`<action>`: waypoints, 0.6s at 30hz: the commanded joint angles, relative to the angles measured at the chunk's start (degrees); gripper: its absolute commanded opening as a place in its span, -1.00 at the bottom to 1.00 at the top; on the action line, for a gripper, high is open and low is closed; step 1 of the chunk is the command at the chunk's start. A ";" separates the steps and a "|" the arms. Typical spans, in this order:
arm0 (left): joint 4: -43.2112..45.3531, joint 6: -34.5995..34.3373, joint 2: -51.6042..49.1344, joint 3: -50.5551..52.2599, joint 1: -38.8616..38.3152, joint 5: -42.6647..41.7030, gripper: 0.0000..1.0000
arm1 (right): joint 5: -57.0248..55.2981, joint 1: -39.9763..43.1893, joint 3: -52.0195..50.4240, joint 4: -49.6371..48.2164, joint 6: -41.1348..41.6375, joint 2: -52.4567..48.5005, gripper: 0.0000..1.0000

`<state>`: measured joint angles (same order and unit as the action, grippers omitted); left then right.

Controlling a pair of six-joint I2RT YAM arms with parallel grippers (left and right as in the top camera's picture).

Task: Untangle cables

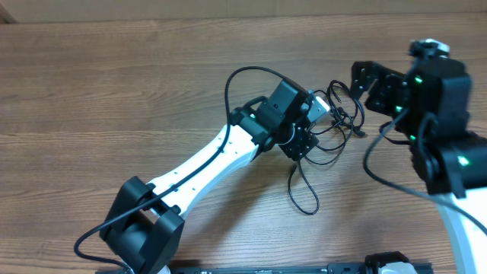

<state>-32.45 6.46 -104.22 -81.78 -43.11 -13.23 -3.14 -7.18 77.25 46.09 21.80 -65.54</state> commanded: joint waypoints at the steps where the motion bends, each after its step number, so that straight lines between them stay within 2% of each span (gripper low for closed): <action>1: 3.15 5.29 -1.57 0.17 -1.57 -0.37 0.54 | 5.64 0.96 4.44 -0.48 0.96 3.67 1.00; 7: 10.73 11.65 -3.52 0.17 -3.06 -0.02 0.61 | 13.73 0.98 7.63 2.40 0.96 6.19 1.00; 18: 17.88 11.80 -11.78 0.17 -3.32 0.09 0.64 | 20.00 0.98 7.98 4.22 0.90 10.14 1.00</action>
<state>-15.70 16.88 -113.69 -81.76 -46.15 -13.19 13.78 -6.39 83.79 50.50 22.48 -57.21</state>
